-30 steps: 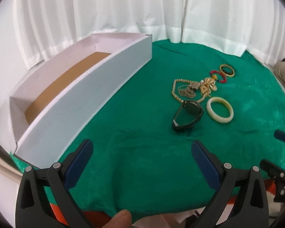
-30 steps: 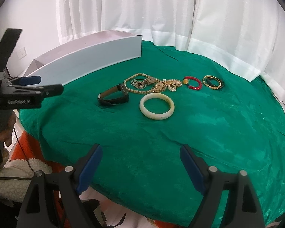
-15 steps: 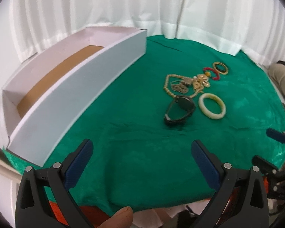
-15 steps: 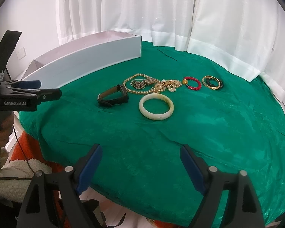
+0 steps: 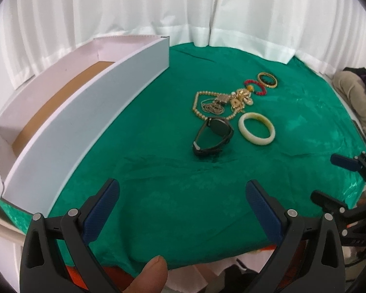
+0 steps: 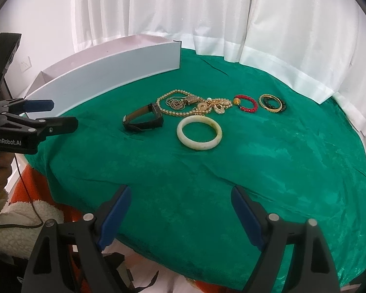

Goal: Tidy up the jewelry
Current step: 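Lower the left tool toward the black watch on the cloth, then grasp the black watch with left tool while right tool grasps white jade bangle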

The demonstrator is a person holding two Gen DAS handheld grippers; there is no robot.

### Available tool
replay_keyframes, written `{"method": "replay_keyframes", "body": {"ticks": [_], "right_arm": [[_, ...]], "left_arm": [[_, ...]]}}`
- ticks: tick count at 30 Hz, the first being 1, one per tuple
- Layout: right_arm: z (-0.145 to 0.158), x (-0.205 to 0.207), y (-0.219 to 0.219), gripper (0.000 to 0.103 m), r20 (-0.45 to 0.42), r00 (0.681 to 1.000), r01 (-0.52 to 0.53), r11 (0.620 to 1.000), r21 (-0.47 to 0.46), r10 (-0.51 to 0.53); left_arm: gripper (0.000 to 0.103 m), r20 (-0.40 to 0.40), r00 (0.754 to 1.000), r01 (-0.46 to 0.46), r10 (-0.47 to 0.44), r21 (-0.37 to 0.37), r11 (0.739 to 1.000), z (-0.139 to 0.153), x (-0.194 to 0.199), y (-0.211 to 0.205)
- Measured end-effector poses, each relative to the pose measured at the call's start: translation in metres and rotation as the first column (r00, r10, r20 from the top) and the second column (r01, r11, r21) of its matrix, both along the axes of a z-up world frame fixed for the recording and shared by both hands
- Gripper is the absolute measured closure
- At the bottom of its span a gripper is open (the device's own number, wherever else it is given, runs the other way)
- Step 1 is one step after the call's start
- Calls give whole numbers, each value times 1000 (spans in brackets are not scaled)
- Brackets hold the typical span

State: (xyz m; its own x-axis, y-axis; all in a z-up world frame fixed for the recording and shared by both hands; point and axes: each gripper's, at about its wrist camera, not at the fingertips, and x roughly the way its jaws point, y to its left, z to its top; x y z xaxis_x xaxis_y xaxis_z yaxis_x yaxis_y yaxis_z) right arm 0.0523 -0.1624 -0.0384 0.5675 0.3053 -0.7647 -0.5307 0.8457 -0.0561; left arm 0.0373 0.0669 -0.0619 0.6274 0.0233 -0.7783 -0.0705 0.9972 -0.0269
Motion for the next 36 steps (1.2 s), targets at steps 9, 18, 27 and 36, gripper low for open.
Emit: {"method": "replay_keyframes", "body": {"ticks": [9,18,27,36], "right_arm": [[-3,4,-5,18,-22,1000,23,1000,1,-23],[-4,3,-9,18,-16,999,30,1000,5,-30],[-10,6,-15,18,-42,997,62,998,23,-61],[-9,3,-20,18,-34,997,71,997,31,-70]], "left_arm": [[0,-23,999,22,-23,-61,998,-6,2,0],[0,-58,997,37,-41,-75,997,-13,6,-3],[0,-100,993,58,-66,-84,995,-21,23,-3],[1,-165,956,232,-243,-78,969,-45,104,-22]]}}
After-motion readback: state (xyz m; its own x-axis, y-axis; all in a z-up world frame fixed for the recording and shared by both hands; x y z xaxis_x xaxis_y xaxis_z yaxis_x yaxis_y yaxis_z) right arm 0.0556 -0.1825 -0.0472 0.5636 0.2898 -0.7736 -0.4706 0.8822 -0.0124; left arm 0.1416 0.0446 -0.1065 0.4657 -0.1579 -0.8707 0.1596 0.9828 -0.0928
